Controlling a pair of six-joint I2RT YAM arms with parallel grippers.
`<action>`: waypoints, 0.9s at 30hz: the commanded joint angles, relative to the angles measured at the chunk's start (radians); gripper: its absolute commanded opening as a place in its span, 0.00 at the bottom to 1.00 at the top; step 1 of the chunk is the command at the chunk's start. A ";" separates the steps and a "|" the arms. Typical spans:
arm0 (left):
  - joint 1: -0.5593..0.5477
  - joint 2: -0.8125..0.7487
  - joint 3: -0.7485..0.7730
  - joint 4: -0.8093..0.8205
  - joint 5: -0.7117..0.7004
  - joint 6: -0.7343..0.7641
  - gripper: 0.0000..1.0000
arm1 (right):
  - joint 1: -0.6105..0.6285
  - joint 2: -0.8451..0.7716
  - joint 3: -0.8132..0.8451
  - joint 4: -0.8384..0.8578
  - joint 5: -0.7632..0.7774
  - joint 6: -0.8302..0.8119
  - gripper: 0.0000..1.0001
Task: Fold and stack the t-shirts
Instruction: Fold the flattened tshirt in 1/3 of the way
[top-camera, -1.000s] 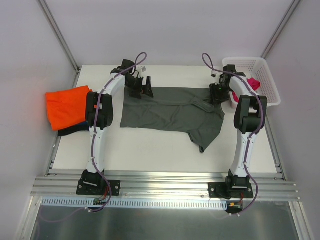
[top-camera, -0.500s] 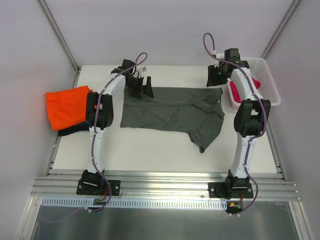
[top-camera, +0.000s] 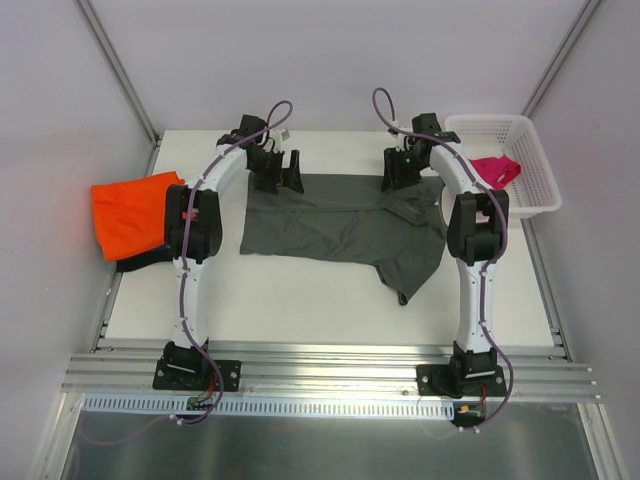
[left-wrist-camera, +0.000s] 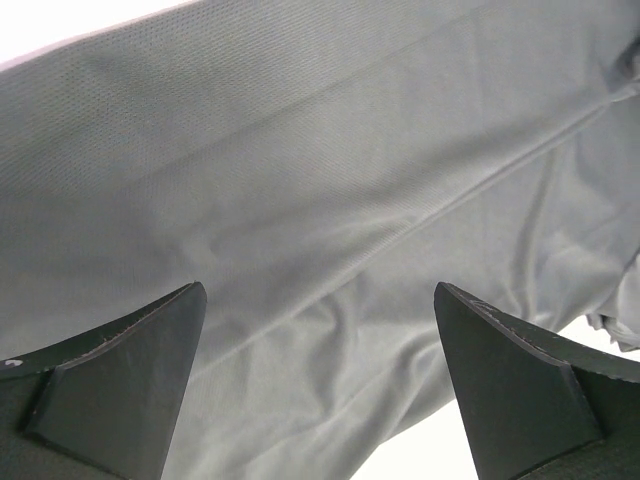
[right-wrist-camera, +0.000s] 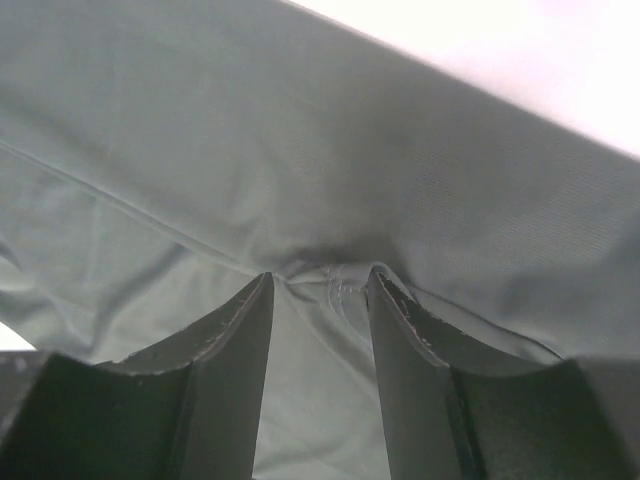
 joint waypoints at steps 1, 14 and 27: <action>0.005 -0.103 -0.009 0.001 0.001 0.007 0.99 | 0.004 0.000 0.029 -0.002 -0.035 0.027 0.47; 0.005 -0.100 0.030 0.003 -0.002 -0.002 0.99 | 0.041 -0.134 -0.159 -0.039 -0.089 0.071 0.46; 0.011 -0.091 0.039 0.004 0.023 -0.014 0.99 | 0.057 -0.273 -0.253 -0.069 -0.058 0.054 0.46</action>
